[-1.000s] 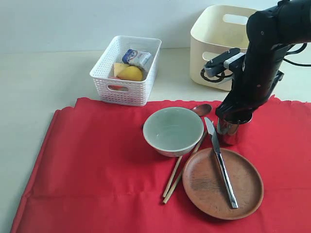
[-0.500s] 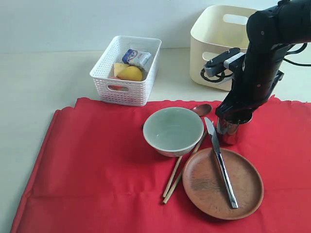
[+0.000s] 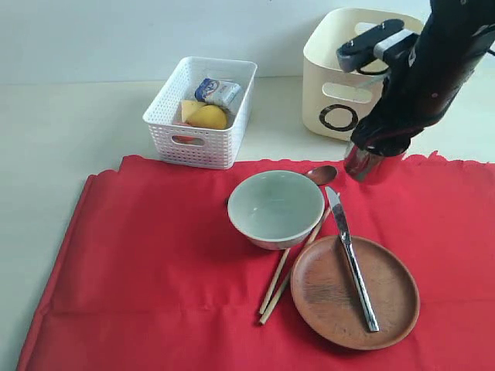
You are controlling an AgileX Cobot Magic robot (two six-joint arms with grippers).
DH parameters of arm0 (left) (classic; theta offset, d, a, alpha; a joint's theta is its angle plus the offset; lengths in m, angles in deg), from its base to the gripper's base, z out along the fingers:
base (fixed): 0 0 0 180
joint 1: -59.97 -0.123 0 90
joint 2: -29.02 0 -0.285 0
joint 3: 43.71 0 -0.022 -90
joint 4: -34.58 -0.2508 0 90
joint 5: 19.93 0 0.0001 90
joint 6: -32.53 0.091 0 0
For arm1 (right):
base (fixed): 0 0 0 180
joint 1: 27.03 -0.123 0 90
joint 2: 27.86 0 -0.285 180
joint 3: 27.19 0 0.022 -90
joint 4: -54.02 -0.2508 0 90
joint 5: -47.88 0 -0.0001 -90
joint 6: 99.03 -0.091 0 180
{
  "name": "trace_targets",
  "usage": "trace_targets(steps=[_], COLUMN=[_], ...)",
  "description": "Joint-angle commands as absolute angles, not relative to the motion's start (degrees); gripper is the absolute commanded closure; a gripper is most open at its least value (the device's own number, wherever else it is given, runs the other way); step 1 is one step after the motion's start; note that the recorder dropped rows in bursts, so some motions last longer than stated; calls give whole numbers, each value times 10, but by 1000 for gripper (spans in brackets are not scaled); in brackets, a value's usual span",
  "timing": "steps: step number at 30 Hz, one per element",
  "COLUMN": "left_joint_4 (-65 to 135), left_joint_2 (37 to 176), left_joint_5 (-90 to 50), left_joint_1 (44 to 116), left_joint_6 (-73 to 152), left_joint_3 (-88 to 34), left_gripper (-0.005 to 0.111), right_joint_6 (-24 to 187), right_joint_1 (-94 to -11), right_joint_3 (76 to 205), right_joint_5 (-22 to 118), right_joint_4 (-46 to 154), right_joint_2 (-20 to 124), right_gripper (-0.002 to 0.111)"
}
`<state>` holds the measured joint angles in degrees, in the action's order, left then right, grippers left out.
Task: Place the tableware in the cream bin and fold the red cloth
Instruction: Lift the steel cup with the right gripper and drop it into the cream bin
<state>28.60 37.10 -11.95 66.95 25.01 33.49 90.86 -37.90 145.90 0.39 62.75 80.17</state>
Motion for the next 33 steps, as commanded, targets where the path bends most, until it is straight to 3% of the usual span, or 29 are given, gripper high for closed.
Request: trace_targets(steps=[1, 15, 25, 33], left_joint_4=[288, 288, 288, 288], left_joint_2=[368, 368, 368, 368], left_joint_5=[-121, -121, -121, -121], left_joint_1=[674, 674, 674, 674], left_joint_6=[250, 249, 250, 249], left_joint_3=[335, 335, 335, 335], left_gripper=[106, 106, 106, 106], right_joint_6=[912, 748, 601, 593], right_joint_1=[-376, -365, -280, -273], right_joint_3=[1458, 1458, 1458, 1458], right_joint_5=[54, 292, 335, 367], right_joint_4=[624, 697, 716, 716], right_joint_2=[748, 700, 770, 827], right_gripper=[108, 108, 108, 108])
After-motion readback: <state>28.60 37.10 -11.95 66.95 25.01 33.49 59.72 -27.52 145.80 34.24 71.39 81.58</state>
